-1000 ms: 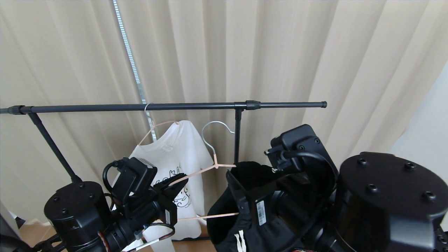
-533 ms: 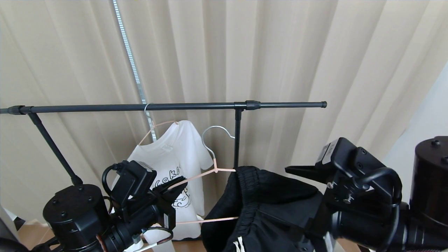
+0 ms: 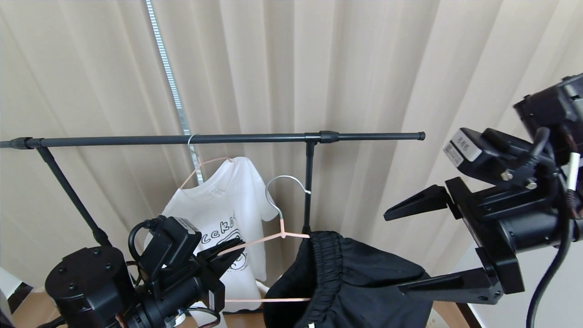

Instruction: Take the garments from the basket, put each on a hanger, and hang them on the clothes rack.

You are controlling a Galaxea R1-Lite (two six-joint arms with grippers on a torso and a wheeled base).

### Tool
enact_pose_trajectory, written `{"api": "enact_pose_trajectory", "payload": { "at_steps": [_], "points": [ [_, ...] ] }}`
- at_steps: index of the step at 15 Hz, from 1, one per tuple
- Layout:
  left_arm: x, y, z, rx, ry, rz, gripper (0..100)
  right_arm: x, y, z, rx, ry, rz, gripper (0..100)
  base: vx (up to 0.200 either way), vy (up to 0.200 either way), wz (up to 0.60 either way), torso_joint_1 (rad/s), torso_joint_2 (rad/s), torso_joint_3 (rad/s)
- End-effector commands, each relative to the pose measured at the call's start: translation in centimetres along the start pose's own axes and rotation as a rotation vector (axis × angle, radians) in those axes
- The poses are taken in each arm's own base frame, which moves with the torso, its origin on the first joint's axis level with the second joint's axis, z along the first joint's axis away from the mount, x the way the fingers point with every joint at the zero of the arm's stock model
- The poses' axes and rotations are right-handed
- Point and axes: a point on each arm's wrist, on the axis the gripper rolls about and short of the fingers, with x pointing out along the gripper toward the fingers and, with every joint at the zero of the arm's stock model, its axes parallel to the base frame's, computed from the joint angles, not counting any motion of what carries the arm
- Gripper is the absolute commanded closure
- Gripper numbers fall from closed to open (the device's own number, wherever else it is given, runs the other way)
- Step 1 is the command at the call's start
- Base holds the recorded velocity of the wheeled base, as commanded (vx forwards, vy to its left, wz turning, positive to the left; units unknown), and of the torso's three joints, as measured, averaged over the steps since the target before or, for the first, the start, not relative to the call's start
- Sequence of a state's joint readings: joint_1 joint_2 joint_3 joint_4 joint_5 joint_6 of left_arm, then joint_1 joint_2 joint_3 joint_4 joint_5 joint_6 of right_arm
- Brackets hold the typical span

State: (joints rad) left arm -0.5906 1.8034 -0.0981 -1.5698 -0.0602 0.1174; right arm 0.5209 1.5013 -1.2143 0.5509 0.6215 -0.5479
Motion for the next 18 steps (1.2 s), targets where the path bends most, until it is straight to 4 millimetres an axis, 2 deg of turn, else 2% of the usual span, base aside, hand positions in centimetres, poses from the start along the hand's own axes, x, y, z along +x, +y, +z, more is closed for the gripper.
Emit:
{"api": "enact_pose_trajectory", "payload": {
  "at_steps": [1, 4, 8, 11, 18],
  "points": [
    [-0.2, -0.1, 0.2, 0.002, -0.01, -0.001, 100, 3.4, -3.5, -0.1, 0.052, 0.072, 0.094, 0, 0.0, 0.0, 0.0, 0.0, 0.0, 0.0],
    [-0.3, -0.1, 0.2, 0.002, -0.012, -0.004, 100, 5.7, -3.4, 0.6, 0.031, 0.096, 0.143, 0, 0.0, 0.0, 0.0, 0.0, 0.0, 0.0],
    [-0.3, -0.4, 0.2, 0.005, -0.01, -0.015, 100, 7.1, -3.4, 1.7, 0.024, 0.097, 0.161, 0, 0.0, 0.0, 0.0, 0.0, 0.0, 0.0],
    [-0.3, -0.4, 0.3, 0.007, -0.012, -0.017, 100, 8.0, -3.0, 2.8, 0.046, 0.137, 0.112, 0, 0.0, 0.0, 0.0, 0.0, 0.0, 0.0],
    [-0.4, -0.3, 0.5, 0.007, -0.022, -0.012, 100, 9.7, -3.0, 2.0, 0.051, 0.217, 0.083, 0, 0.0, 0.0, 0.0, 0.0, 0.0, 0.0]
  ]
}}
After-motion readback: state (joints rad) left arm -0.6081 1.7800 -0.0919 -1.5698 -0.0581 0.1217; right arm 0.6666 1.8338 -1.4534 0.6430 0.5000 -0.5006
